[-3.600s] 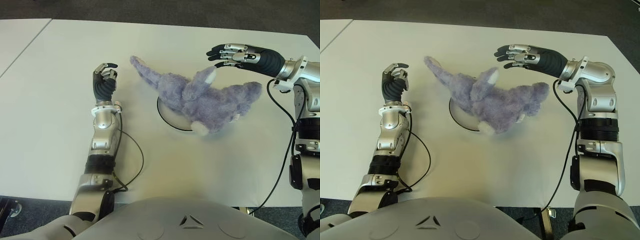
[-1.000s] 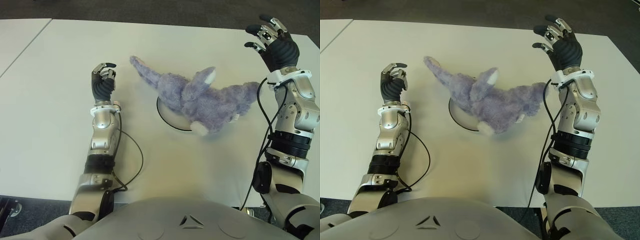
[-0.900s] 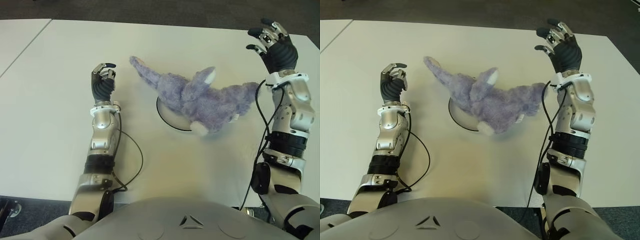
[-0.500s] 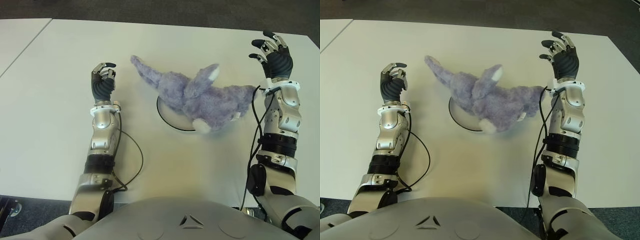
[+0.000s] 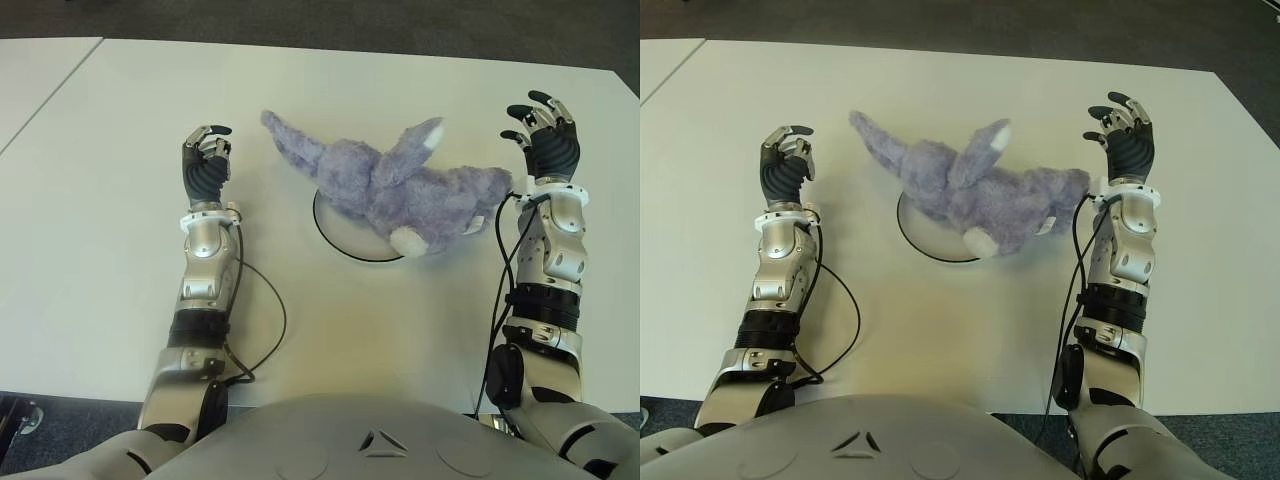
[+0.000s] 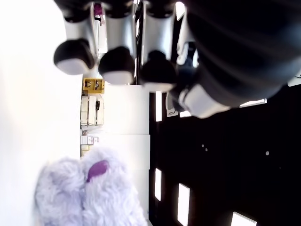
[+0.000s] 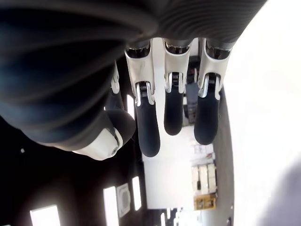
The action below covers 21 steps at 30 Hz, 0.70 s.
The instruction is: Put the doll into the plate.
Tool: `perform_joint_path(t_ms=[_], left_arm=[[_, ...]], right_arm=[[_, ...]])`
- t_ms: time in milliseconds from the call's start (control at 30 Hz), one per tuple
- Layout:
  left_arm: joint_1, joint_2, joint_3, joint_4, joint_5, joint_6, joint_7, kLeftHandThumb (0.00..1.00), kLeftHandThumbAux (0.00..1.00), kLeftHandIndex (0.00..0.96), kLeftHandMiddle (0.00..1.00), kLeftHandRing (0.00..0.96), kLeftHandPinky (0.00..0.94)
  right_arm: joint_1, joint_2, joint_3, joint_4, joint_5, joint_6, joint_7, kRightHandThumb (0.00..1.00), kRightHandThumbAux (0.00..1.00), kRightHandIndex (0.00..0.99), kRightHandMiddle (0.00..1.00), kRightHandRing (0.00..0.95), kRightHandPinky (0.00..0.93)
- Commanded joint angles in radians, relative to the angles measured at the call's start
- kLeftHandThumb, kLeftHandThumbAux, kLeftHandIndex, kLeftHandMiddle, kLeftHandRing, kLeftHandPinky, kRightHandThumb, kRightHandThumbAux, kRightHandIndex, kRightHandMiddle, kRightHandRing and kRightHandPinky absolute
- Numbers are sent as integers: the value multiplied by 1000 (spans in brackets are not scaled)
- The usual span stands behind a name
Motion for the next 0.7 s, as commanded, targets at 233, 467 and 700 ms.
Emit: perform_joint_path(t_ms=[233,467,700], left_arm=[[83,-32,-4,52,-2,-6,-19,710,706,442,859,874,866],[77,-33,-5,66,2,-18,-14,709,707,442,860,873,865],[74,-36,-8,65,7,-20,-8,710,705,443,863,873,868]], right_arm=[[57,42,12,-56,-9,-38,-15,825,682,449,458,512,515],[53,50,31,-32,-24,-33,-13,842,678,456,450,505,505],[46,63,49,-4,-12,-27,0,843,677,455,451,512,525]])
